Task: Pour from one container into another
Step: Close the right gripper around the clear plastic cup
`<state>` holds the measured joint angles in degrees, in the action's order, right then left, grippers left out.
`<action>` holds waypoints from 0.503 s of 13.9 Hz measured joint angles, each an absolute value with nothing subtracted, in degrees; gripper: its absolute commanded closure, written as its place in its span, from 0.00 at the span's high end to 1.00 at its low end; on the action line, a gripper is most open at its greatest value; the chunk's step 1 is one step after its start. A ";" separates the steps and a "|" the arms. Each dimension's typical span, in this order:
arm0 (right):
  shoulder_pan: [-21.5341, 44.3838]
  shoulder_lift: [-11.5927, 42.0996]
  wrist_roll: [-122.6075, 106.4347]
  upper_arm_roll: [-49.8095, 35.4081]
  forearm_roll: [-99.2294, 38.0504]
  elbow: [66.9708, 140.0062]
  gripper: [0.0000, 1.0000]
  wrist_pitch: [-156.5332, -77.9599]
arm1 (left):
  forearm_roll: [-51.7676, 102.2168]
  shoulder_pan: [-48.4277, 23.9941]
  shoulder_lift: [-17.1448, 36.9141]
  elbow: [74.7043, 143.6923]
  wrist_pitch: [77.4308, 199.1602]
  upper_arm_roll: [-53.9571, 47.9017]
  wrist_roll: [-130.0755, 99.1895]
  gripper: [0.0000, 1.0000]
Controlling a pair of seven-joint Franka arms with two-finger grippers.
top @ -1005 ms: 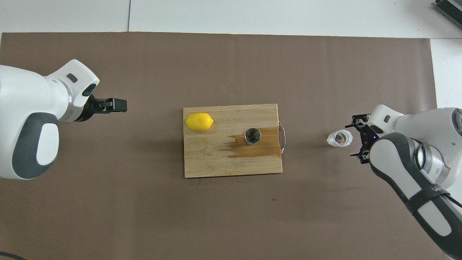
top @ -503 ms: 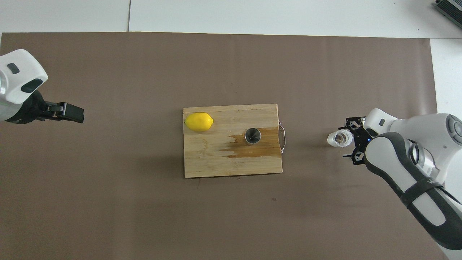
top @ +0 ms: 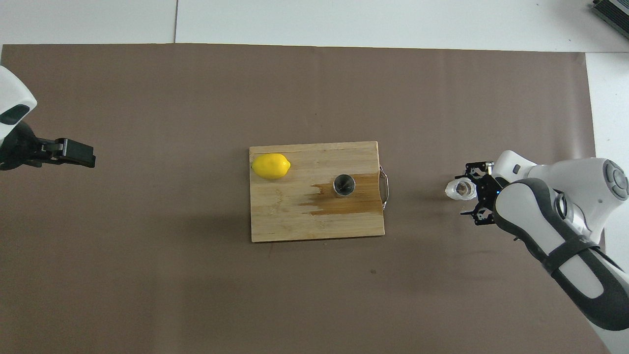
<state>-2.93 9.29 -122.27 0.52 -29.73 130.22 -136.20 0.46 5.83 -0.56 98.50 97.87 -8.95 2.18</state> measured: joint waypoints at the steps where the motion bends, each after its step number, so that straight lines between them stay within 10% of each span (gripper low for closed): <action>1: -2.90 9.29 -122.46 0.52 -30.81 130.20 0.00 -136.21 | 0.46 5.75 -0.56 98.50 97.86 -9.00 2.18 1.00; 7: -0.84 8.18 -117.87 0.27 -32.45 128.76 0.00 -136.22 | 0.46 5.84 -0.56 98.50 97.83 -8.65 2.18 1.00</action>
